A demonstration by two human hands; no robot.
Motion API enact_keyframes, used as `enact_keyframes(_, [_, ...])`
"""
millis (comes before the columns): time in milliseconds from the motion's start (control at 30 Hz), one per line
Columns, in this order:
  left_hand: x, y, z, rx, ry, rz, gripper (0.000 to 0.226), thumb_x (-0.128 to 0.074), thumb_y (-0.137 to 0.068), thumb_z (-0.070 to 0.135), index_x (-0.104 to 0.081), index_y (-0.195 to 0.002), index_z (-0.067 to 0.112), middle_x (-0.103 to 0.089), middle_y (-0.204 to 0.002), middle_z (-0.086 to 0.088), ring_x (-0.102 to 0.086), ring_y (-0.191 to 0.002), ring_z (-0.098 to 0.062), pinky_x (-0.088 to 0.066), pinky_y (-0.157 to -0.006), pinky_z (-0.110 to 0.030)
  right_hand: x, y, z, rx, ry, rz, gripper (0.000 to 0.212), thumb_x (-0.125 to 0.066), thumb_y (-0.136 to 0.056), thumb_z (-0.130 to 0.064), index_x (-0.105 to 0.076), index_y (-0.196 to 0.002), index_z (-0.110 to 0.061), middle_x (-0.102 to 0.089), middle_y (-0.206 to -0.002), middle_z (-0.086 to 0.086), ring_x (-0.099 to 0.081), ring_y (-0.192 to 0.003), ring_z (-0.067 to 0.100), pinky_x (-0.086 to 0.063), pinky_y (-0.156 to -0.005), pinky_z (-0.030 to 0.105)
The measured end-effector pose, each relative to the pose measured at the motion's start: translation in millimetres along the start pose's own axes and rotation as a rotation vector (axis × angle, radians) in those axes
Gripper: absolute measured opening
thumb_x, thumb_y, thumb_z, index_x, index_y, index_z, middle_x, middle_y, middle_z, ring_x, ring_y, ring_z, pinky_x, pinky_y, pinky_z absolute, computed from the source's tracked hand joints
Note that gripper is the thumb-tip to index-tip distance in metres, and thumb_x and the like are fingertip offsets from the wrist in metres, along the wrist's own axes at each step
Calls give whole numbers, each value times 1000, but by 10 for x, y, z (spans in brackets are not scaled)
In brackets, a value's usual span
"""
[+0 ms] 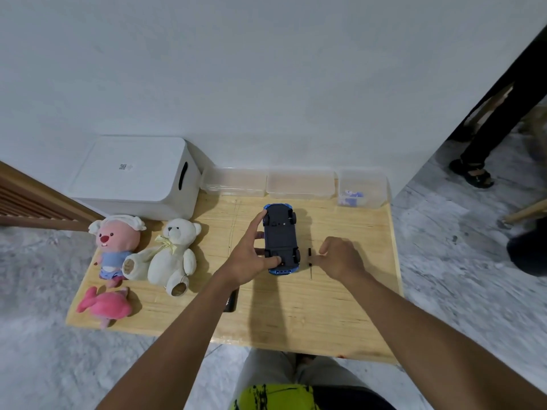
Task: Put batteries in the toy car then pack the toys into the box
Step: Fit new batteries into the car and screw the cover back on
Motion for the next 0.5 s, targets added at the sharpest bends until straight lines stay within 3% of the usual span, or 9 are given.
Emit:
enact_keyframes(133, [43, -35, -12, -10, -16, -5, 109, -81, -81, 0, -21, -155, 53, -53, -134, 1, -73, -98, -17, -60, -85, -31, -189, -40, -72, 1, -28, 104, 16, -74, -83, -27, -68, -90, -15, -64, -102, 8, -65, -87, 29, -54, -75, 34])
enact_keyframes(233, [61, -46, -12, -15, -15, -13, 109, -80, -81, 0, -21, -155, 52, -53, -133, 1, -74, -95, -14, -60, -81, -27, -254, -94, -85, -8, -56, 82, 11, -72, -85, -20, -70, -87, -9, -69, -99, 12, -66, -88, 30, -56, -77, 34])
enact_keyframes(367, [58, -73, -7, -9, -9, -27, 107, -79, -81, -2, -22, -155, 50, -53, -133, -1, -75, -89, -10, -58, -76, -22, -75, -104, -100, 50, -150, 122, 6, -71, -84, -14, -66, -88, -12, -68, -91, 5, -66, -88, 24, -55, -75, 33])
enact_keyframes(500, [38, -60, -17, 0, -32, -51, 107, -81, -80, 0, -23, -154, 50, -53, -132, -4, -75, -92, -13, -58, -79, -24, 418, -9, -259, 187, -358, 215, 19, -71, -88, -13, -68, -105, -22, -72, -83, -5, -69, -78, 10, -53, -67, 22])
Point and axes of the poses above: each hand's wrist, its own y-axis away from the middle knuckle, its own x-axis out of the back of the hand, z = x × y, the point moved 5 cm from there along -y, towards the middle knuckle
